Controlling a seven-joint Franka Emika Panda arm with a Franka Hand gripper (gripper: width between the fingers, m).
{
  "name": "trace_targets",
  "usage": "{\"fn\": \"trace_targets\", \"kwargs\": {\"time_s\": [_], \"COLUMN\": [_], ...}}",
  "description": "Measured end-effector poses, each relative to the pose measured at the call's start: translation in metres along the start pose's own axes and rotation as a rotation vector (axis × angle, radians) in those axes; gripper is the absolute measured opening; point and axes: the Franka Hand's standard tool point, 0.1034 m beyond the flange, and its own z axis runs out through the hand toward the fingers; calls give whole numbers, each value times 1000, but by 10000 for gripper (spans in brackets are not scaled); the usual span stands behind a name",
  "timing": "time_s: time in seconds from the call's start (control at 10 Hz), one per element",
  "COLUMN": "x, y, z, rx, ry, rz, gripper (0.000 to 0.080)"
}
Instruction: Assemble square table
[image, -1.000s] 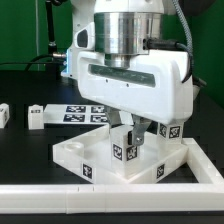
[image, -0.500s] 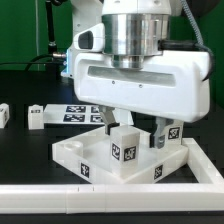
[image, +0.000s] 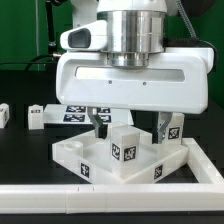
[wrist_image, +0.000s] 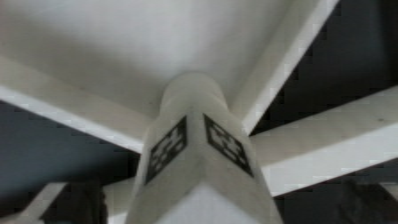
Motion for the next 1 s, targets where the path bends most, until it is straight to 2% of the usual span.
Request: {"fn": "trace_targets", "kwargs": {"time_s": [0.6,0.7,0.8,0.9,1.0], "x": [3,3,3,3,3], "y": [2,3,3,3,3], "z": [-1,-1,-1,-1,-1], "rx": [-19,-19,-19,-19,-19], "ry": [8,8,8,8,8], "rz": [-517,-515,-515,-511,-480], "gripper": [649,527,527,376,286]}}
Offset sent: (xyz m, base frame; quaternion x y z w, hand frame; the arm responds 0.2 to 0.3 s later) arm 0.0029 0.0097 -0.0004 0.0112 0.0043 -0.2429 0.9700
